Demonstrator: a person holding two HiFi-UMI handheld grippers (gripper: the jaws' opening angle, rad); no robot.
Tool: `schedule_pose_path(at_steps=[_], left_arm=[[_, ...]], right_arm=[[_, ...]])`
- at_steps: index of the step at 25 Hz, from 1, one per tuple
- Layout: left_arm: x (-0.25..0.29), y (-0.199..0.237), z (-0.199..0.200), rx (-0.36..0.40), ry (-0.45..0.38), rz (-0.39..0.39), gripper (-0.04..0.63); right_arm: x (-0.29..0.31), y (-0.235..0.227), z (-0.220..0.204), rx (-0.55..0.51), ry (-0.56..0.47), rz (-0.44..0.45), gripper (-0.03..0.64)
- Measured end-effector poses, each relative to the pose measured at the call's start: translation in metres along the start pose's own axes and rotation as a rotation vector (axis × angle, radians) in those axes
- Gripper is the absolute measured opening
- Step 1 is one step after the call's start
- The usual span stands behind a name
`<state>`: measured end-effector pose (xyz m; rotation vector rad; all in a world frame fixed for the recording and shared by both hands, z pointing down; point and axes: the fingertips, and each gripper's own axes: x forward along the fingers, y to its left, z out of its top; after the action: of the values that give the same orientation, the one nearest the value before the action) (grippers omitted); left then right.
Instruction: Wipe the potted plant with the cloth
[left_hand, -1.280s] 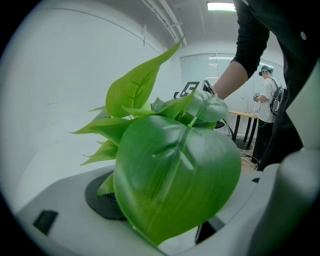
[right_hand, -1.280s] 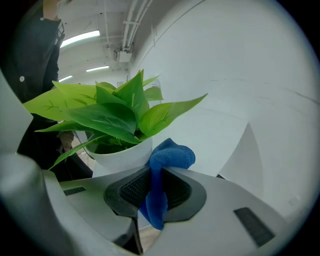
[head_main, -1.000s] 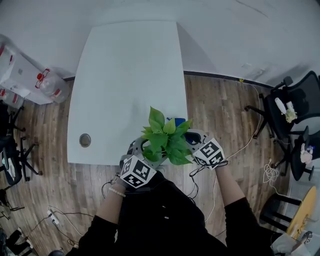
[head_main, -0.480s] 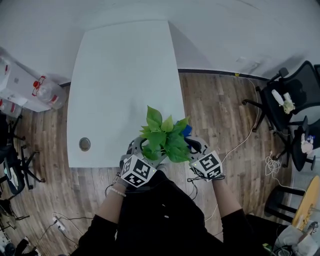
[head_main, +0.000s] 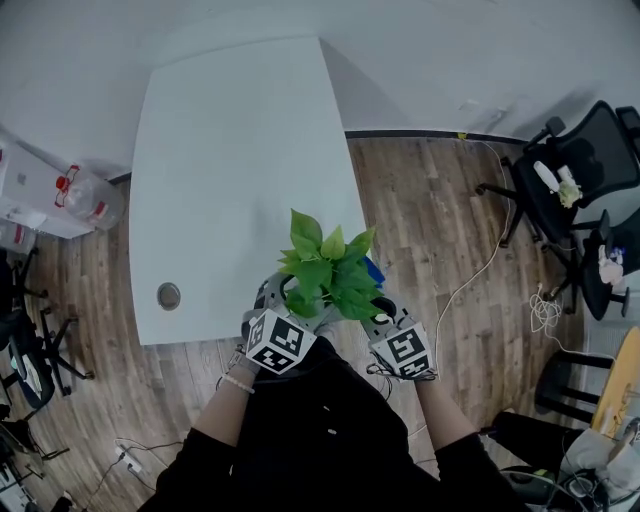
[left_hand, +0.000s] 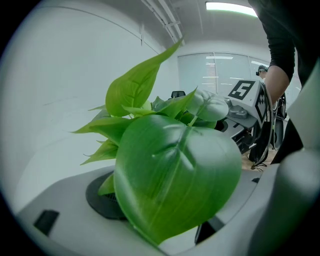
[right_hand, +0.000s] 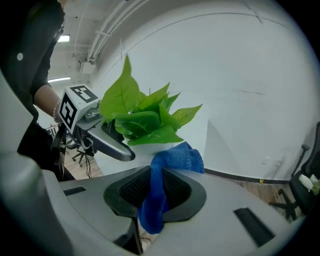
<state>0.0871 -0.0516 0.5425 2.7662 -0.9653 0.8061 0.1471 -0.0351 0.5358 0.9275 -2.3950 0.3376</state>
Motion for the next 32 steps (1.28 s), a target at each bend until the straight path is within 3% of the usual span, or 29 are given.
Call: schedule_pose_path(at_steps=[8, 20, 25, 32], left_arm=[[0.0, 0.0, 0.0, 0.0, 0.0, -0.002, 0.393], [-0.001, 0.0, 0.0, 0.001, 0.008, 0.001, 0.393], [-0.001, 0.0, 0.0, 0.001, 0.01, 0.004, 0.393], [-0.001, 0.0, 0.001, 0.006, 0.015, 0.009, 0.391]], right_arm=[[0.004, 0.027, -0.009, -0.008, 0.033, -0.021, 0.092], [0.016, 0.062, -0.01, -0.023, 0.035, 0.029, 0.091], [0.011, 0.056, -0.011, -0.007, 0.029, 0.031, 0.091], [0.002, 0.017, -0.013, 0.029, 0.023, -0.032, 0.091]])
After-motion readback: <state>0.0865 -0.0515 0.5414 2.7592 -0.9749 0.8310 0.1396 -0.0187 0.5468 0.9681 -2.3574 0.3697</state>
